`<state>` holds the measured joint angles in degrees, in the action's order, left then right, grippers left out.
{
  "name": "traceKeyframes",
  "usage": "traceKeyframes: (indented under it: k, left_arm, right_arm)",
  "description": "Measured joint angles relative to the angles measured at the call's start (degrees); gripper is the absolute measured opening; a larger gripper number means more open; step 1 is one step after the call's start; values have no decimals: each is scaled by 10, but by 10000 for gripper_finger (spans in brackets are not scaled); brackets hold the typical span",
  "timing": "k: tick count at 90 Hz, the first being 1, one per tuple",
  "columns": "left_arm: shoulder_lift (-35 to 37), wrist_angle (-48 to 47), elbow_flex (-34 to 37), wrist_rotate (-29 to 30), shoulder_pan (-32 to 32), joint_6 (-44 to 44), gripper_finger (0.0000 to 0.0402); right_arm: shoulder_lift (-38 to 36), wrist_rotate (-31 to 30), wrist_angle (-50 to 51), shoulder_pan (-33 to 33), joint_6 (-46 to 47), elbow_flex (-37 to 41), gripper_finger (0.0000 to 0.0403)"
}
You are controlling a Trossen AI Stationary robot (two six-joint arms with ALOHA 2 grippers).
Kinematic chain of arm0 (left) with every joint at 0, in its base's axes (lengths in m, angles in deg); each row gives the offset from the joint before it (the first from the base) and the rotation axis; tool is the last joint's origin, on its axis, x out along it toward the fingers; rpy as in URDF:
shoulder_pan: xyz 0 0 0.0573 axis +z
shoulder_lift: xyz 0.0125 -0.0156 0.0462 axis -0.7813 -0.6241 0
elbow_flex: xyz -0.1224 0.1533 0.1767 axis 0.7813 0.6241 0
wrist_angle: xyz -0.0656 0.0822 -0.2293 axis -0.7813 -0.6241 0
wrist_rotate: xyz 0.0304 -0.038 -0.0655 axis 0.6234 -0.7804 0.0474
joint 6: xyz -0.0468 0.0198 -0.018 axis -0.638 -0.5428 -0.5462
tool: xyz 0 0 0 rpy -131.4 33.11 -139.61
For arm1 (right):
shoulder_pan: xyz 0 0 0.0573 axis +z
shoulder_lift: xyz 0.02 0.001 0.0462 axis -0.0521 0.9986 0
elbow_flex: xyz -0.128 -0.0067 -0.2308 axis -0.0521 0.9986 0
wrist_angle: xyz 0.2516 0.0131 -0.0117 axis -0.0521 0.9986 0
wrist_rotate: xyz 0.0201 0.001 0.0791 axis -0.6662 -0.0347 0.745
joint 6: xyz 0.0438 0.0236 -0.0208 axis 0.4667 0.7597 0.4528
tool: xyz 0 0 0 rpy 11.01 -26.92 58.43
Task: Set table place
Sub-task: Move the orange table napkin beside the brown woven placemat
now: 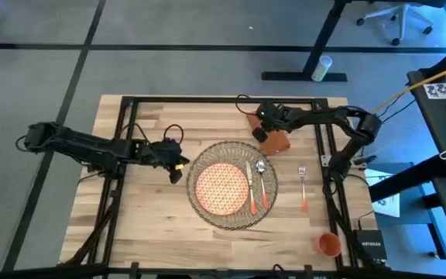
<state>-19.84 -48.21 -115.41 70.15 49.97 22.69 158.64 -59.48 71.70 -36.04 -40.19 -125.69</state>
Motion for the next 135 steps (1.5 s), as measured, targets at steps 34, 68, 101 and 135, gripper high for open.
traceKeyframes:
  k: [34, 68, 101, 135]
  left_arm:
    - [0, 2, 0, 0, 0, 10, 0]
    - [0, 2, 0, 25, 4, 29, 0]
    - [-4, 96, 0, -13, 104, 136, 0]
    - [-132, 237, 0, -76, 178, 177, 0]
  right_arm:
    - [110, 104, -9, 31, -43, -113, 0]
    - [179, 187, -5, 79, -80, -212, 0]
    - [156, 173, 2, 110, -133, -274, 0]
    - [69, 73, 83, 153, -212, -288, 0]
